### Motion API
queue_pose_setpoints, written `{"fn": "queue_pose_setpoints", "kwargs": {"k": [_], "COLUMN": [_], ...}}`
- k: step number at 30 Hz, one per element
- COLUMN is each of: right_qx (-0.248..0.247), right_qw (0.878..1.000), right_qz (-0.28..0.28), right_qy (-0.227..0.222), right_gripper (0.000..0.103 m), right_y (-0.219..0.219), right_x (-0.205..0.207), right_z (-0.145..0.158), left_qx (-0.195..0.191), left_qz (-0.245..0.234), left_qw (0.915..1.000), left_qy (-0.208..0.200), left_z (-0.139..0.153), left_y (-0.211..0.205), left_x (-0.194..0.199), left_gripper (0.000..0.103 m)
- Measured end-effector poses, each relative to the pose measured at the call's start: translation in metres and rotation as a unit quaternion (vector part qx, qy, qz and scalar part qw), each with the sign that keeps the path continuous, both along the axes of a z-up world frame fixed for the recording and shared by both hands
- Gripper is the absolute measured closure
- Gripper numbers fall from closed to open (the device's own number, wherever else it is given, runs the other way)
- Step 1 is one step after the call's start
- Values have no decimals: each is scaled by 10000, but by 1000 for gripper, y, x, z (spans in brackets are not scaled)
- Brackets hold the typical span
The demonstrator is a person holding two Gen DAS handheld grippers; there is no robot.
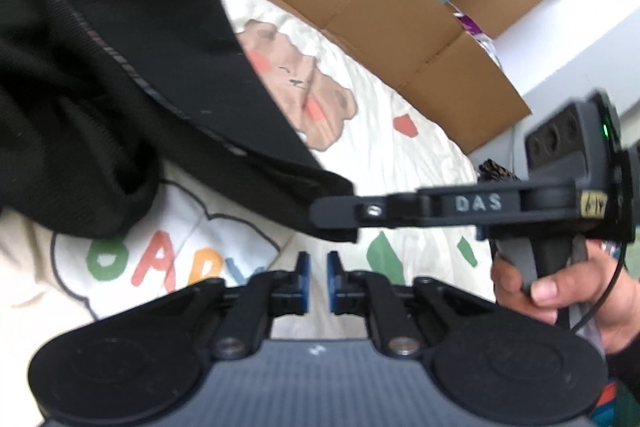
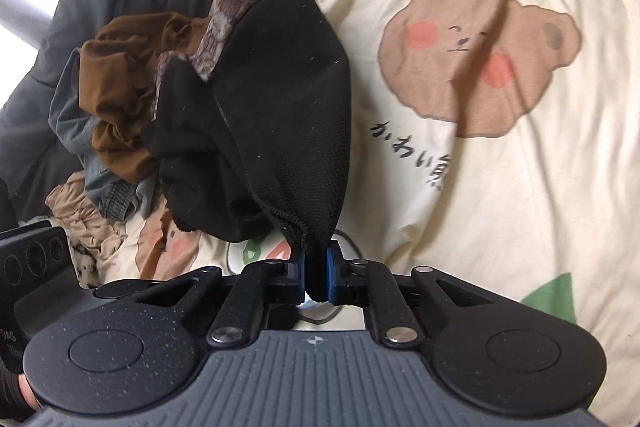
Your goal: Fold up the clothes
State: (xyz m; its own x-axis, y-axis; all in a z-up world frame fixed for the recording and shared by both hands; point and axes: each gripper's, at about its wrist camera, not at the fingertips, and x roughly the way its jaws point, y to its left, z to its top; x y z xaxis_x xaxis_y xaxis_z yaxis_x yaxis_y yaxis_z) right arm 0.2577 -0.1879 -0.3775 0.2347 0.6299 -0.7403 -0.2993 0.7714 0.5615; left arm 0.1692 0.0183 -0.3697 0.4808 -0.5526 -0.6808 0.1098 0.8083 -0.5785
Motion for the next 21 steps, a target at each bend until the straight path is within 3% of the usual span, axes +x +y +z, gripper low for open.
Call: {"fn": "queue_pose_setpoints", "kwargs": {"k": [8,14,21], "right_qx": [-29,28,-4], "right_qw": [9991,9957,9941], "right_qz": [-429,-923,-1074], "right_qy": [-31,65,151], "right_gripper": [96,96,96], "right_y": [-39,-78,-97], "right_x": [-2,-7,-24], "right_z": [4,4,1], "left_qx": [164,151,185], "left_qz": [506,661,714], "left_qw": [9986,9975,9969], "left_qy": [-70,-194,-291], "left_z": [15,23,27], "left_y": [29,34,32], "left_x": [14,27,30], "left_gripper": [68,66,64]}}
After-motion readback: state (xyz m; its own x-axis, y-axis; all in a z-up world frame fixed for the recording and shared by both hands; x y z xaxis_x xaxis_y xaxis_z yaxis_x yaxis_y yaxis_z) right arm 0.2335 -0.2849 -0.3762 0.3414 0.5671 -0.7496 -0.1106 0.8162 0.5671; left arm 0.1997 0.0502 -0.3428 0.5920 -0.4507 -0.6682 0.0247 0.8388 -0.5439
